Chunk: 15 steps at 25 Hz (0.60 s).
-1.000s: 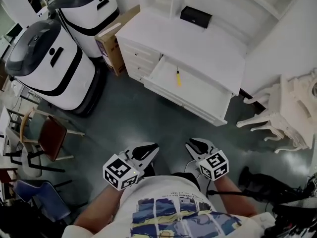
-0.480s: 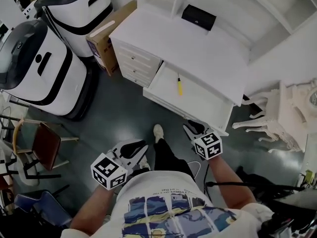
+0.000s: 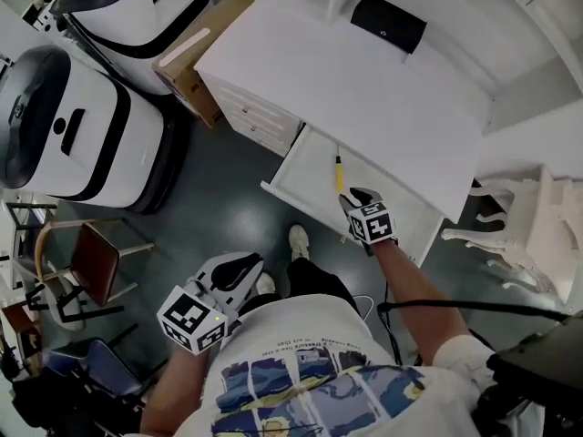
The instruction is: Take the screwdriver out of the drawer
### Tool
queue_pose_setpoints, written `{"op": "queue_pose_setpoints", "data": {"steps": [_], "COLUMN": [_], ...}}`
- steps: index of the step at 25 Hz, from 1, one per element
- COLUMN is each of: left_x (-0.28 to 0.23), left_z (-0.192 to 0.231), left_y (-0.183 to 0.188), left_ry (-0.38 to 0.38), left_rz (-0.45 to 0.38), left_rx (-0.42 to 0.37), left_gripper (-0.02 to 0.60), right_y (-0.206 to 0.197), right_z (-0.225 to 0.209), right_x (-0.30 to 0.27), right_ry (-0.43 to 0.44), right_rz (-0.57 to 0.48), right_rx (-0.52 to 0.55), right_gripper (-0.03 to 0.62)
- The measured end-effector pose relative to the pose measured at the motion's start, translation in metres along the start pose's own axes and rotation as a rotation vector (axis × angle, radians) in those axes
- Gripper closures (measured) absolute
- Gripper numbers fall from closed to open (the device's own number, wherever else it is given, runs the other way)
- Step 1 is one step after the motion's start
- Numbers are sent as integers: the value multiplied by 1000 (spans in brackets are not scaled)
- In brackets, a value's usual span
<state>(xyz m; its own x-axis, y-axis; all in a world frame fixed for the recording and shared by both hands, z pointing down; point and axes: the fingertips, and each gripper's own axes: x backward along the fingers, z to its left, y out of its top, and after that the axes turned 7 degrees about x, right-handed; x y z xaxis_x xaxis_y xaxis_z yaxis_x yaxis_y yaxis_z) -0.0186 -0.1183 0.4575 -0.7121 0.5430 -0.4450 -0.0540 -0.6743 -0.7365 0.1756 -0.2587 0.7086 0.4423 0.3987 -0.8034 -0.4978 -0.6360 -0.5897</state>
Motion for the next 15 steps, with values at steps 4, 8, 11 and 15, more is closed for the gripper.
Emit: {"op": "queue_pose_setpoints", "data": {"steps": [4,8,11,15], "left_x": [-15,-26,-33,-39], "left_z": [13,20,26,31], "left_y": [16,24,27,31], "left_ry": [54,97,119,127], "left_rz": [6,31,43,56], "left_rx": [31,43,48,51], "left_gripper": [564,569,568,569], "right_y": [-11,-21,-20,-21], "right_z": [-26,-40,-46,-50], "right_x": [-47,-84,-102,-116], "right_ry": [-1,9,0,-23], "right_rz": [72,124,145,165], "right_rx": [-10,-47,-57,-75], "right_gripper": [442,433,427,424]}}
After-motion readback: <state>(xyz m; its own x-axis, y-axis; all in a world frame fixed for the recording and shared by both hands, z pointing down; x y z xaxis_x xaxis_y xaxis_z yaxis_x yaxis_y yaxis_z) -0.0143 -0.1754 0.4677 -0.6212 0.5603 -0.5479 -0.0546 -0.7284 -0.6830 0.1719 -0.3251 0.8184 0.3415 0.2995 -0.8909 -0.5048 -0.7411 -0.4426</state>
